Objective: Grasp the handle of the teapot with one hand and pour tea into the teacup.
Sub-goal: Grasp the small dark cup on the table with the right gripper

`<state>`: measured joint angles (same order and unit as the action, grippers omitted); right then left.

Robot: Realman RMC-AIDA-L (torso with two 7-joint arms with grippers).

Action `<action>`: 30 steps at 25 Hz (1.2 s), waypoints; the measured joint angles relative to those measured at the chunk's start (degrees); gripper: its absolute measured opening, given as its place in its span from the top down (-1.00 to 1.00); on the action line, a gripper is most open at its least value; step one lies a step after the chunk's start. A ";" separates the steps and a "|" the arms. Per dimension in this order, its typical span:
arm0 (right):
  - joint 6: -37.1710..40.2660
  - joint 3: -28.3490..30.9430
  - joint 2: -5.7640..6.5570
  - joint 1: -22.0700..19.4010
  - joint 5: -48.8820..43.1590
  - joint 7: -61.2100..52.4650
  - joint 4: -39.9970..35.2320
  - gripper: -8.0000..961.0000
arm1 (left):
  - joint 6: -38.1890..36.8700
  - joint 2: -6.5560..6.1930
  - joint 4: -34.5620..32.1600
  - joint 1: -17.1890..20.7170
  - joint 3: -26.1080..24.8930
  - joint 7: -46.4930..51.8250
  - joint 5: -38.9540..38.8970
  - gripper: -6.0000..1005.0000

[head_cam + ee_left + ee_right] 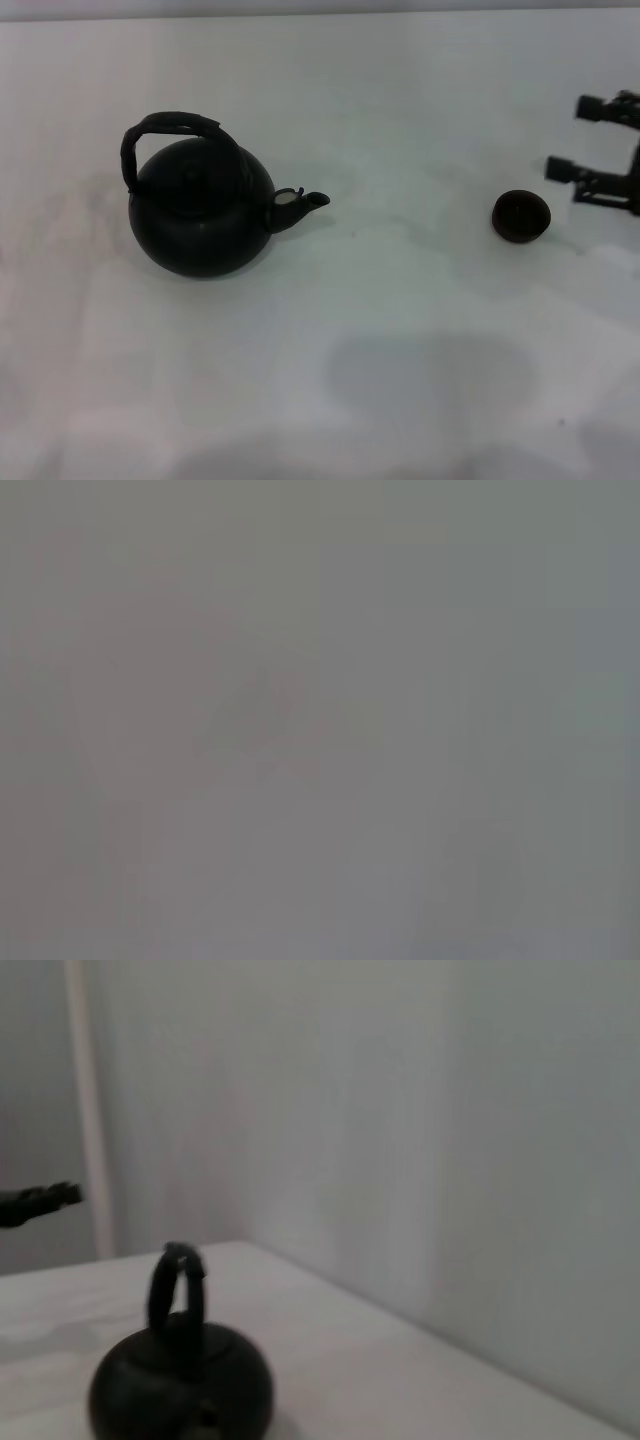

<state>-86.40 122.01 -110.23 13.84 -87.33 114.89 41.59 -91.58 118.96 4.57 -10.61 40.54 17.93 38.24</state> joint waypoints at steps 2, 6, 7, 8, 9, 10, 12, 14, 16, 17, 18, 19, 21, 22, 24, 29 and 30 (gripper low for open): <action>0.45 0.02 -0.97 0.75 -3.31 -1.13 1.17 -0.75 | 0.01 0.04 0.00 0.05 0.03 0.00 0.06 0.12; 2.50 0.10 -3.05 1.62 -9.21 -1.83 2.95 -0.76 | 0.01 0.05 0.00 0.23 0.06 0.04 0.16 0.12; 3.65 0.09 -3.77 1.75 -11.10 -1.97 3.82 -0.76 | 0.01 0.04 0.00 0.34 0.07 0.05 0.16 0.12; 3.65 0.09 -3.77 1.75 -11.10 -1.97 3.82 -0.76 | 0.01 0.04 0.00 0.34 0.07 0.05 0.16 0.12; 4.18 -0.09 -3.98 1.78 -11.76 -2.26 4.19 -0.76 | 0.01 0.02 0.00 0.38 0.06 0.05 0.15 0.12; 4.55 -0.27 -4.11 1.81 -12.16 -2.53 4.42 -0.76 | 0.00 0.00 -0.02 0.41 0.07 0.07 0.14 0.12; 5.33 -0.61 -4.13 1.85 -12.87 -3.34 4.93 -0.76 | 0.01 -0.01 -0.23 0.45 0.07 0.15 0.14 0.12; 6.18 -0.84 -4.14 1.89 -14.11 -4.30 5.71 -0.76 | 0.00 -0.03 -0.42 0.51 0.06 0.27 0.16 0.12; 7.57 -1.52 -4.18 1.94 -15.89 -5.76 6.76 -0.76 | 0.00 -0.04 -0.43 0.49 0.06 0.32 0.16 0.12; 8.31 -2.10 -4.21 1.99 -16.59 -6.44 7.14 -0.76 | 0.00 -0.04 -0.44 0.45 0.06 0.33 0.17 0.12; 9.27 -2.84 -4.23 2.02 -17.24 -7.18 7.61 -0.76 | 0.00 -0.04 -0.44 0.40 0.06 0.34 0.17 0.12; 10.12 -3.66 -4.26 2.04 -17.77 -7.87 8.00 -0.76 | 0.00 -0.04 -0.44 0.34 0.06 0.34 0.17 0.12; 11.68 -5.20 -4.27 2.19 -18.85 -9.07 8.77 -0.76 | 0.00 -0.05 -0.44 0.31 0.06 0.33 0.17 0.12; 12.25 -5.70 -4.27 2.27 -19.21 -9.50 9.03 -0.76 | 0.00 -0.04 -0.44 0.27 0.06 0.31 0.20 0.12; 13.01 -6.22 -4.28 2.46 -19.64 -9.98 9.43 -0.76 | 0.00 -0.03 -0.44 0.22 0.06 0.30 0.26 0.12; 13.27 -6.61 -4.25 3.24 -20.80 -11.23 9.67 -0.76 | 0.00 0.06 -0.44 0.25 0.06 0.28 0.37 0.12; 13.29 -6.64 -4.25 3.58 -21.65 -11.81 9.71 -0.76 | 0.00 0.09 -0.44 0.25 0.06 0.29 0.37 0.12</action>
<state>-73.11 115.37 -114.48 17.42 -108.98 103.09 51.30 -91.58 119.05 4.13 -10.36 40.60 18.22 38.61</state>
